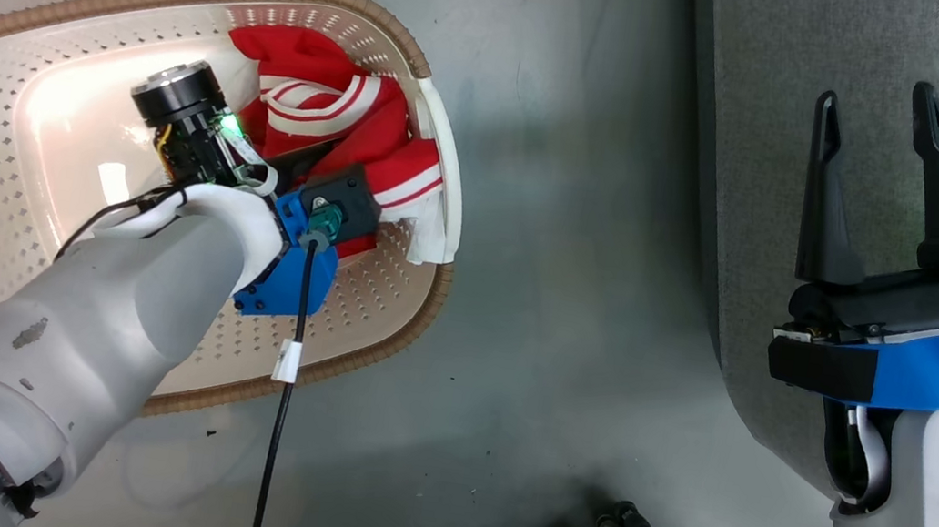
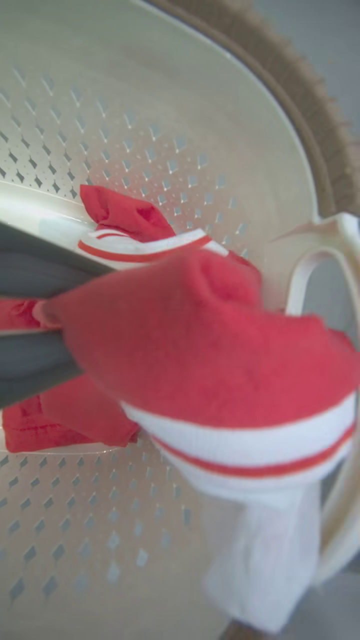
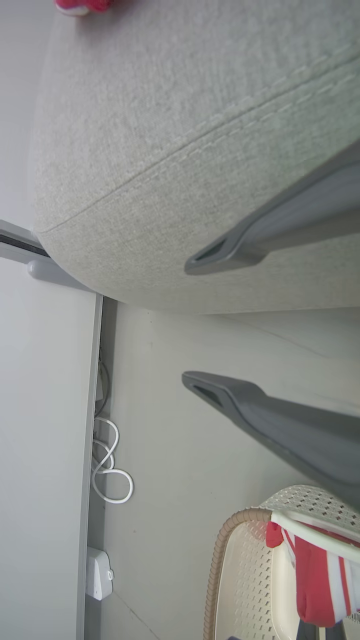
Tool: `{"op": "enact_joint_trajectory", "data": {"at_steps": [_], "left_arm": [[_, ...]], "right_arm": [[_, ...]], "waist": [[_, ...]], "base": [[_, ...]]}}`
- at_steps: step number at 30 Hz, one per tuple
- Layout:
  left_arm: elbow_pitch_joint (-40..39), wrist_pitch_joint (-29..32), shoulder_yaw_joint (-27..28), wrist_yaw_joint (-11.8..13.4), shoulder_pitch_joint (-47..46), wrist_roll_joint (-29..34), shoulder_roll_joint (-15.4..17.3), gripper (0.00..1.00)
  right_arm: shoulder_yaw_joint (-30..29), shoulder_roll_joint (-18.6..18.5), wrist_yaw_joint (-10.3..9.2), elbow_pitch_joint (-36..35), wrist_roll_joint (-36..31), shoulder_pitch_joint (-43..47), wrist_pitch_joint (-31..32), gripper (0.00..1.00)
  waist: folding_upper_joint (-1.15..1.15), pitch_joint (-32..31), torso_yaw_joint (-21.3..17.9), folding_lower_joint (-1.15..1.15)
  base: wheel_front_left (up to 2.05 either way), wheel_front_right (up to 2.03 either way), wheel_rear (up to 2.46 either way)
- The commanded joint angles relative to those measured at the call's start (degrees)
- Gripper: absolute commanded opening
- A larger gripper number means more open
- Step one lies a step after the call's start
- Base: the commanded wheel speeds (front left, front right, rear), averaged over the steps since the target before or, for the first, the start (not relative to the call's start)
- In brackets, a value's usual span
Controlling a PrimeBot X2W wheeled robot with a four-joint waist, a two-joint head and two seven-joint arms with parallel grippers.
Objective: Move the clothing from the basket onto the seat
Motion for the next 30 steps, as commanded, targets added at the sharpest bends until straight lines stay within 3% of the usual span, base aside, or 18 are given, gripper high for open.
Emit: {"op": "enact_joint_trajectory", "data": {"at_steps": [1, 8, 18, 30], "left_arm": [[-0.49, -0.35, -0.21, -0.05, 0.42, -0.40, -0.27, 0.00], [-3.42, -0.35, -0.19, -0.05, 1.49, -2.24, -0.80, 0.00], [-12.22, -0.36, 0.34, -0.05, 3.02, -7.89, -0.84, 0.00], [-23.04, -0.37, 12.53, -0.04, 11.02, -6.95, -1.96, 0.00]], "right_arm": [[-0.16, -0.19, 0.01, 0.02, -0.35, -0.63, -0.02, 1.00], [-0.32, -0.72, 0.01, 0.31, -0.51, -0.89, -0.02, 1.00], [-1.07, -2.06, 0.01, 1.78, -0.51, 0.33, -0.02, 1.00], [-2.16, -3.59, 0.01, 4.58, -0.71, 3.94, -0.02, 1.00]], "waist": [[0.00, -0.42, 0.32, 0.00], [0.00, -2.60, 1.78, 0.00], [0.00, -9.83, 7.04, 0.00], [0.00, -21.73, 12.80, 0.00]], "base": [[0.00, 0.00, 0.00], [0.00, 0.00, 0.00], [0.00, 0.00, 0.00], [0.00, 0.00, 0.00]]}}
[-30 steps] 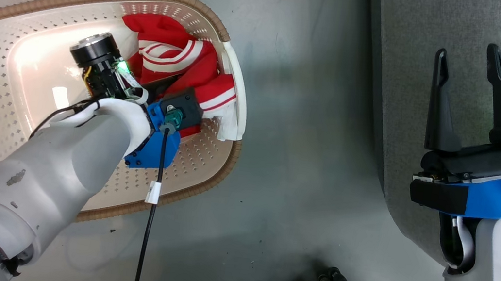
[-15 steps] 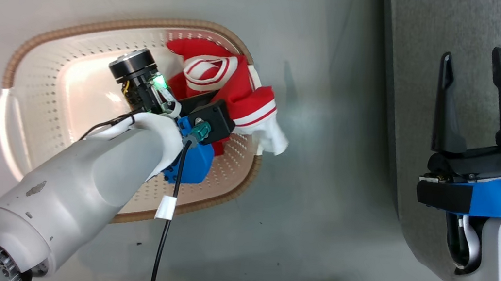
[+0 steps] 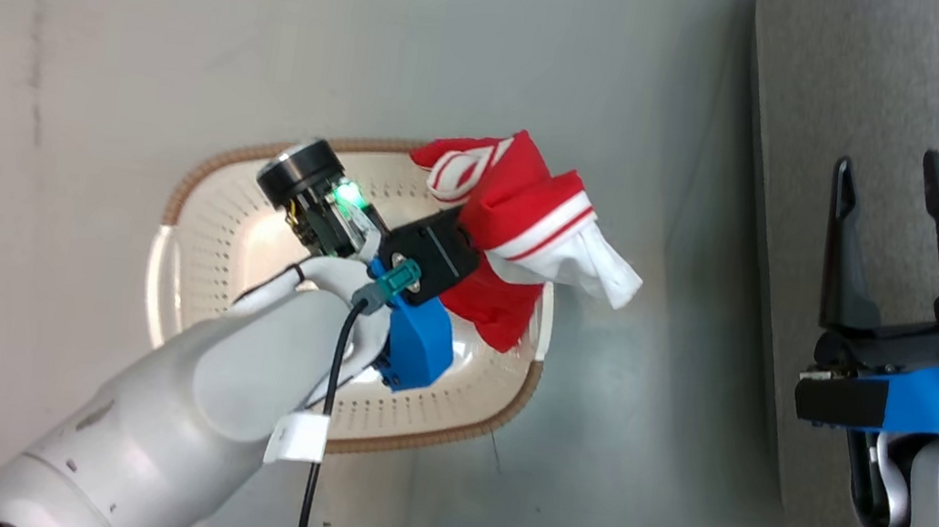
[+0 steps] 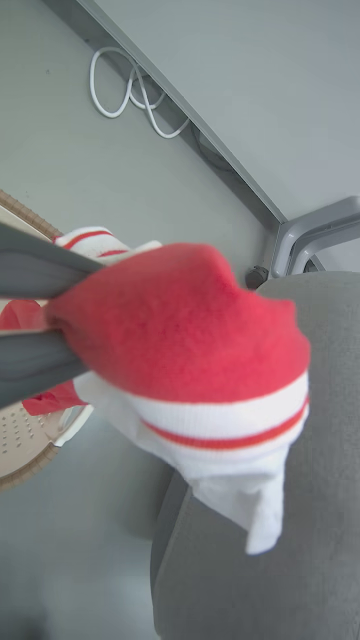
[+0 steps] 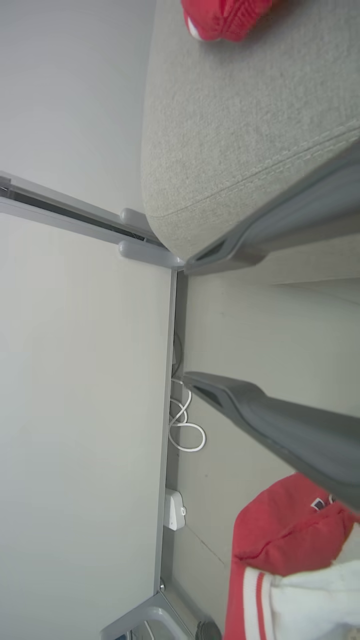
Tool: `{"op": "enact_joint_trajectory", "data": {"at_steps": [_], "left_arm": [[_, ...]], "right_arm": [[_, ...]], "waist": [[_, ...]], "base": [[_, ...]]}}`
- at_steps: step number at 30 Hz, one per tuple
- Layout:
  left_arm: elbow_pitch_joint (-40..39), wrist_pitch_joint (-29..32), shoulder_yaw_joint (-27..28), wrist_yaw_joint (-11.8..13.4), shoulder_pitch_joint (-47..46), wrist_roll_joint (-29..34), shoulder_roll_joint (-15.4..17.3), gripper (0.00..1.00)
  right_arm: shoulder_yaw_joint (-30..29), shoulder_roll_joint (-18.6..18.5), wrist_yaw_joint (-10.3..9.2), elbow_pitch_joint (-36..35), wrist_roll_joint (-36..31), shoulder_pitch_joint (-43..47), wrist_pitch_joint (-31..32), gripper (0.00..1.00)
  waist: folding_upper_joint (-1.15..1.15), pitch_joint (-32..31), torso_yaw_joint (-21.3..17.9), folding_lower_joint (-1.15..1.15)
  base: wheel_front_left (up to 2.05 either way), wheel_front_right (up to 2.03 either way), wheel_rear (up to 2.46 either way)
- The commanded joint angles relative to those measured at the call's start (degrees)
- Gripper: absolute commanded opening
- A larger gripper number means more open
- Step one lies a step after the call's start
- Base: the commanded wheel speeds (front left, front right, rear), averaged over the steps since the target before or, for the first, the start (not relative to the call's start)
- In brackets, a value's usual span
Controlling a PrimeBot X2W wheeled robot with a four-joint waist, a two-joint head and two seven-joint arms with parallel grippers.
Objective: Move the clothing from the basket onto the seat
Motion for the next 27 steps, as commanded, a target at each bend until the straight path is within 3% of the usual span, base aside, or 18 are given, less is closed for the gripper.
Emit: {"op": "enact_joint_trajectory", "data": {"at_steps": [1, 17, 27], "left_arm": [[-1.29, -0.30, 1.53, -0.04, 1.58, 0.62, -0.19, 0.00], [-12.22, -0.30, 14.35, -0.04, 10.74, 3.89, -2.98, 0.00], [-15.90, -0.31, 16.68, -0.05, 12.82, 4.53, -4.13, 0.00]], "right_arm": [[-0.20, -0.44, 0.01, 0.45, 0.06, 1.15, -0.03, 1.00], [-1.35, -0.49, 0.01, 3.97, 0.73, 8.45, -0.03, 1.00], [-1.39, 0.28, 0.01, 5.56, 0.87, 13.18, -0.03, 1.00]], "waist": [[0.00, -4.59, 2.56, 0.00], [0.00, -20.02, 5.72, 0.00], [0.00, -27.20, 6.32, 0.00]], "base": [[0.00, 0.00, 0.00], [0.00, 0.00, 0.00], [0.00, 0.00, 0.00]]}}
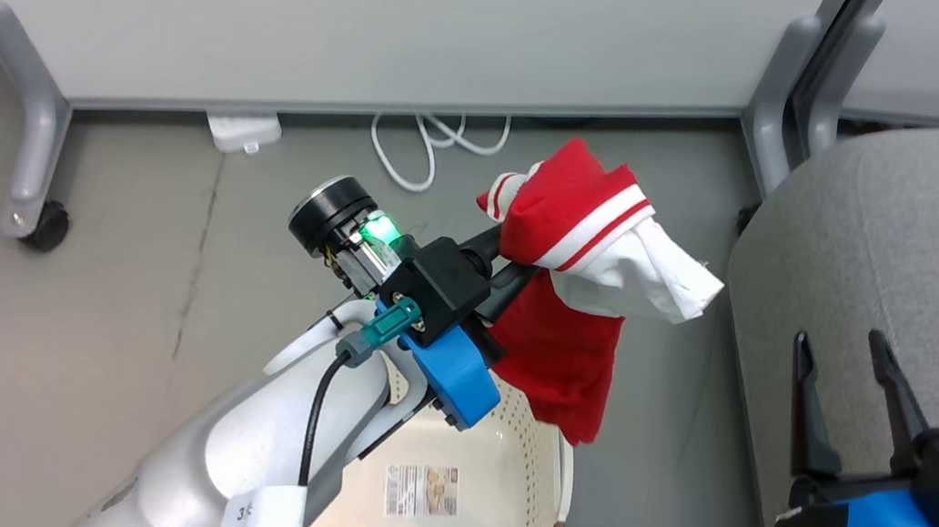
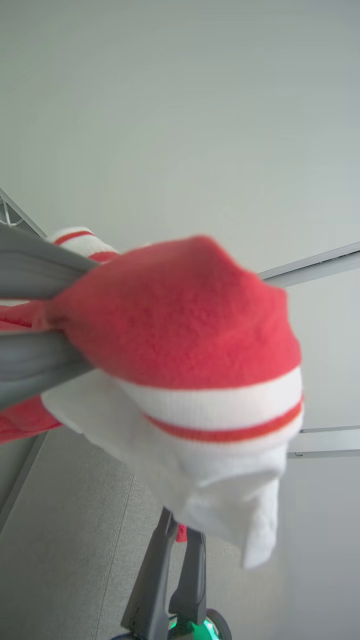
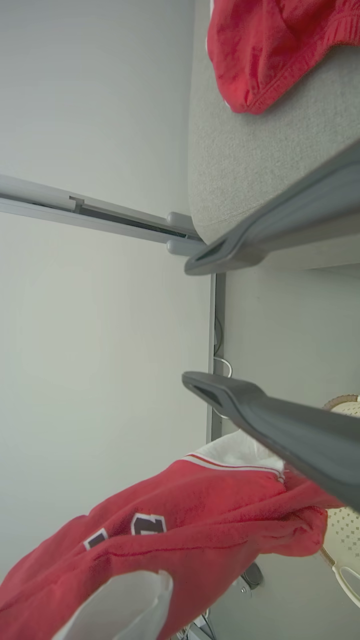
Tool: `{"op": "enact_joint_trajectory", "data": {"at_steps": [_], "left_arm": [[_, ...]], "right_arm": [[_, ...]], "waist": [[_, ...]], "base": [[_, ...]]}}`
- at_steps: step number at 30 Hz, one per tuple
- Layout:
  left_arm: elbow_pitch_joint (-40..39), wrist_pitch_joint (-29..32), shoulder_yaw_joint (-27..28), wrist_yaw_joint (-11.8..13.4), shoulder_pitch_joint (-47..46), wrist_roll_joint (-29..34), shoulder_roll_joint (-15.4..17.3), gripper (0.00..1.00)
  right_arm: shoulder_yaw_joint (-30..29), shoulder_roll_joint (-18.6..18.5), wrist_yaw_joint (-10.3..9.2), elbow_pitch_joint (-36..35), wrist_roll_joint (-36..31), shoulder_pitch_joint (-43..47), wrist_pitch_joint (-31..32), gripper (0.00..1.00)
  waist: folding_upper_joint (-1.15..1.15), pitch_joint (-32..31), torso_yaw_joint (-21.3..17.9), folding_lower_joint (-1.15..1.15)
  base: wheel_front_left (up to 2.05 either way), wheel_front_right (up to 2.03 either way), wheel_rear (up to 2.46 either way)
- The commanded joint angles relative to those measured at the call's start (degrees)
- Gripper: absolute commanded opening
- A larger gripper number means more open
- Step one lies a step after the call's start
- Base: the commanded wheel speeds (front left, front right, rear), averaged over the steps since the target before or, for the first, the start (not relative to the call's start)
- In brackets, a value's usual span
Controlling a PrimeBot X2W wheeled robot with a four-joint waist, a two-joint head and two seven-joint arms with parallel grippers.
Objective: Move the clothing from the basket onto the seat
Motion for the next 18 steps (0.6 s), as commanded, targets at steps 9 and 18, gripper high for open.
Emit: {"op": "enact_joint_trajectory", "data": {"at_steps": [9, 18], "left_arm": [[-1.55, -0.29, -1.36, -0.05, 0.43, -1.24, -0.80, 0.00], [-1.15, -0.29, -2.00, -0.05, 1.48, -2.16, -0.76, 0.00]], "right_arm": [[1.08, 0.77, 0.01, 1.03, 0.40, 4.81, -0.03, 1.00], [2.31, 0.97, 0.01, 1.61, 0.89, 5.79, -0.03, 1.00]], "waist": [[0.00, -6.17, 1.20, 0.01], [0.00, -7.87, 1.38, 0.01]], "base": [[0.00, 0.00, 0.00], [0.00, 0.00, 0.00]]}}
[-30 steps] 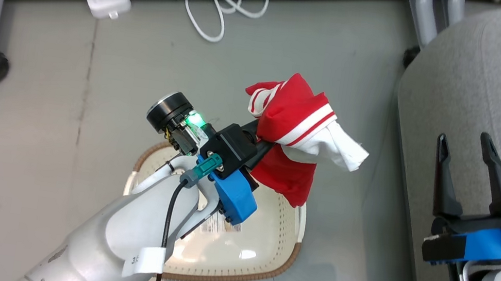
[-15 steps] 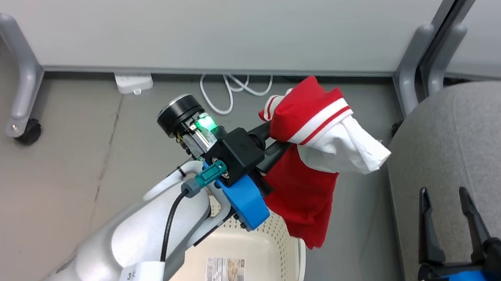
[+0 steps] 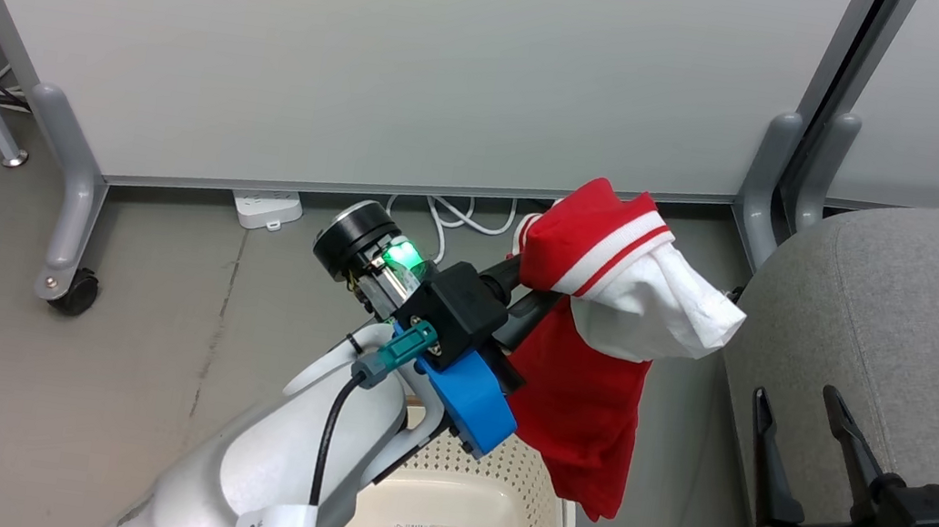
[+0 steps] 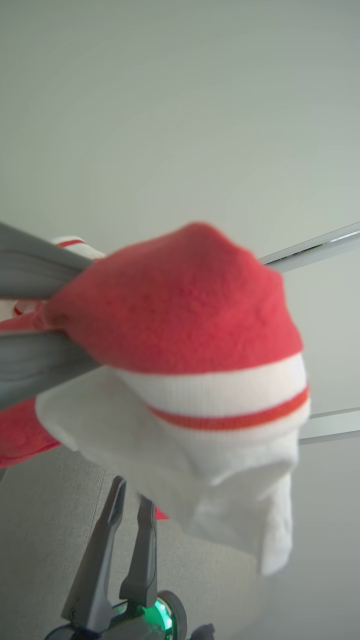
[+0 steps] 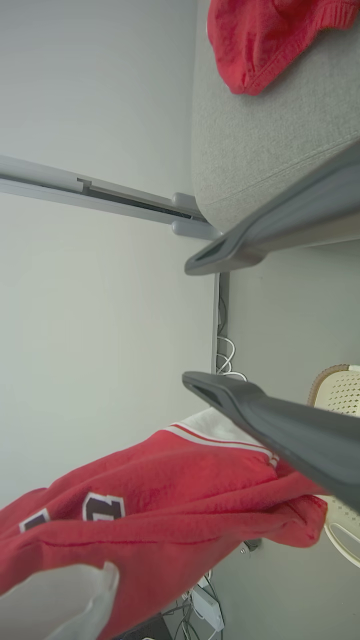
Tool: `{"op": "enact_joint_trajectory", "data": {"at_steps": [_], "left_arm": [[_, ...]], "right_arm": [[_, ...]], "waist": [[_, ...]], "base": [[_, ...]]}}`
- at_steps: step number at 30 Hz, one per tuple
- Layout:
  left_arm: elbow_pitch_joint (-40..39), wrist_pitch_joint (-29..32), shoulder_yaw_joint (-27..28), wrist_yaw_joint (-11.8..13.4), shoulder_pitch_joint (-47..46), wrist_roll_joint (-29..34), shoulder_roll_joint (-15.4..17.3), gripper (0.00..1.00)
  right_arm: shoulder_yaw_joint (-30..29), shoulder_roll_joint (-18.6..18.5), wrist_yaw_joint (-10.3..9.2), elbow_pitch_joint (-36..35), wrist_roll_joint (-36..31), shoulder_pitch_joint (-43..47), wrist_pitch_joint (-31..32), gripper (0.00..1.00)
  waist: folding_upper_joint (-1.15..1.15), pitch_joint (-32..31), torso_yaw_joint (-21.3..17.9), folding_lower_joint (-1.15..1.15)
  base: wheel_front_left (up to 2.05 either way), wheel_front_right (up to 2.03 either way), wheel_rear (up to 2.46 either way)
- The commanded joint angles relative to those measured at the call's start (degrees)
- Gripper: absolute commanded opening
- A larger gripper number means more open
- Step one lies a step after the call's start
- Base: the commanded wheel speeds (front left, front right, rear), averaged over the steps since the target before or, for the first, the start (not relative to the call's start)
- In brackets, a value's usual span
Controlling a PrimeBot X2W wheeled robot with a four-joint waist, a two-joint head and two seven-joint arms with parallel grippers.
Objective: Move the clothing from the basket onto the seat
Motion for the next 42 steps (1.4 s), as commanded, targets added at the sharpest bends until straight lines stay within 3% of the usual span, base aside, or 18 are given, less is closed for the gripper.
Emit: {"op": "enact_joint_trajectory", "data": {"at_steps": [1, 10, 23, 35, 36, 37, 38, 42], "left_arm": [[0.06, -0.29, 0.04, -0.05, 0.41, -0.14, 0.07, 0.00], [0.19, -0.29, 0.04, -0.05, 0.75, -0.28, 0.28, 0.00], [-0.24, -0.29, -0.97, -0.05, -0.95, -0.03, -0.42, 0.00], [-0.42, -0.29, -1.95, -0.05, -2.53, -0.36, -1.09, 0.00], [-0.38, -0.29, -1.97, -0.05, -2.61, -0.31, -1.12, 0.00], [-0.33, -0.29, -1.96, -0.05, -2.66, -0.33, -1.15, 0.00], [-0.28, -0.29, -1.96, -0.05, -2.71, -0.34, -1.17, 0.00], [-0.03, -0.29, -1.89, -0.05, -2.85, -0.44, -1.20, 0.00]], "right_arm": [[0.13, -0.16, 0.01, 0.08, 0.18, 1.01, -0.03, 1.00], [3.59, -0.67, 0.01, 0.55, 0.51, 0.49, -0.02, 1.00], [19.30, -2.35, 0.01, 4.11, 1.77, -6.33, -0.02, 1.00], [23.84, -1.88, 0.01, 8.67, 2.85, -16.83, -0.03, 1.00], [23.85, -1.75, 0.01, 8.81, 2.95, -17.29, -0.03, 0.43], [23.82, -1.66, 0.01, 8.92, 2.88, -17.57, -0.03, 0.13], [23.82, -1.56, 0.01, 8.95, 2.93, -17.72, -0.03, 0.00], [23.94, -1.28, 0.01, 9.00, 3.15, -18.01, -0.03, 0.00]], "waist": [[0.00, -0.05, 0.06, 0.01], [0.00, -0.01, 0.47, 0.01], [0.00, 1.78, 1.59, 0.01], [0.00, 3.89, 2.82, 0.01], [0.00, 4.01, 2.89, 0.01], [0.00, 4.13, 2.95, 0.01], [0.00, 4.23, 3.00, 0.01], [0.00, 4.40, 3.03, 0.01]], "base": [[0.00, 0.00, 0.00], [0.00, 0.00, 0.00], [0.00, 0.00, 0.00], [0.00, 0.00, 0.00], [0.00, 0.00, 0.00], [0.00, 0.00, 0.00], [0.00, 0.00, 0.00], [0.00, 0.00, 0.00]]}}
